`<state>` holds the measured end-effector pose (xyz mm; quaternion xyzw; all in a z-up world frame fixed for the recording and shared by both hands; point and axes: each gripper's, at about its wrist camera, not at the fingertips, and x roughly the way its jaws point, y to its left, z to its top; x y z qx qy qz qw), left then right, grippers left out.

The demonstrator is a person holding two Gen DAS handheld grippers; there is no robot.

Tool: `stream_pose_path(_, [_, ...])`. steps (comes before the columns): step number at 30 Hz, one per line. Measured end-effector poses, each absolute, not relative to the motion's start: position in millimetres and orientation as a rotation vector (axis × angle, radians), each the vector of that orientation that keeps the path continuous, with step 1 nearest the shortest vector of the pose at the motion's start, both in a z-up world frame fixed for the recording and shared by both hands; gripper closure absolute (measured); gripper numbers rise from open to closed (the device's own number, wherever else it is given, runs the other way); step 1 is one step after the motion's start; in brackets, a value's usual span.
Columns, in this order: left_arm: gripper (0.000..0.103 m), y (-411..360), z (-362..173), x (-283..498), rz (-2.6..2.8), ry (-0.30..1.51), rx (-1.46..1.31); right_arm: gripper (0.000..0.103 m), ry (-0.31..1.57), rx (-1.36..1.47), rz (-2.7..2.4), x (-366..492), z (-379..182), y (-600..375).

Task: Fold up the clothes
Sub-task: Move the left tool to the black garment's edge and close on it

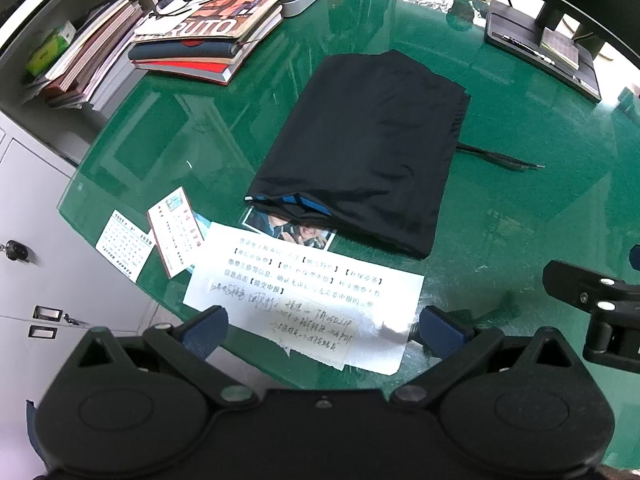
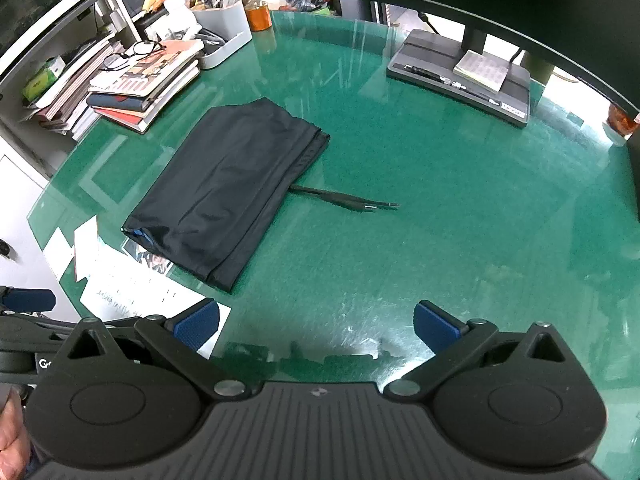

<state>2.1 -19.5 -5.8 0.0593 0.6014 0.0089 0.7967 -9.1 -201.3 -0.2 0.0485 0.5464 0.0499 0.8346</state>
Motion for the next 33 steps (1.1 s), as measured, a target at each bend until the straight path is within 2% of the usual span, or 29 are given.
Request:
stream_pose_path(8, [0.001,-24.5,-2.9,12.3,-0.04,1.105,0.19,0.0,1.124,0.133,0.081,-5.5,0.3,-208.7])
stream_pose_path(17, [0.003,-53.5,-37.5,44.4,-0.118,0.99,0.422,0.0,1.081,0.161,0.002,-0.1,-4.9,-224.7])
stream_pose_path(23, [0.026,-62.0,-61.7,76.0,-0.183,1.008,0.414,0.0,1.108,0.184,-0.036,7.2,-14.2,-234.3])
stream_pose_path(25, [0.042,-65.3,-73.0,88.3,-0.18,1.037,0.424,0.0,1.113,0.193,-0.051,10.0,-16.5,-237.7])
stream_pose_path(29, [0.046,-65.5,-81.1,103.2,-0.217,1.045,0.371,0.0,1.126,0.2,-0.074,15.6,-21.5,-243.5])
stream_pose_path(30, [0.054,-66.4,-81.9,105.3,-0.226,1.049,0.367,0.0,1.132,0.204,-0.079,17.4,-23.5,-245.1])
stream_pose_path(31, [0.082,-66.6,-81.5,106.1,-0.252,1.051,0.343,0.0,1.139,0.209,-0.086,19.7,-25.9,-246.9])
stream_pose_path(32, [0.098,-67.1,-80.2,106.7,-0.281,1.056,0.308,0.0,1.144,0.212,-0.089,21.6,-27.9,-248.2])
stream_pose_path(33, [0.098,-68.5,-78.8,106.8,-0.289,1.054,0.301,0.0,1.147,0.212,-0.093,22.5,-29.0,-248.8])
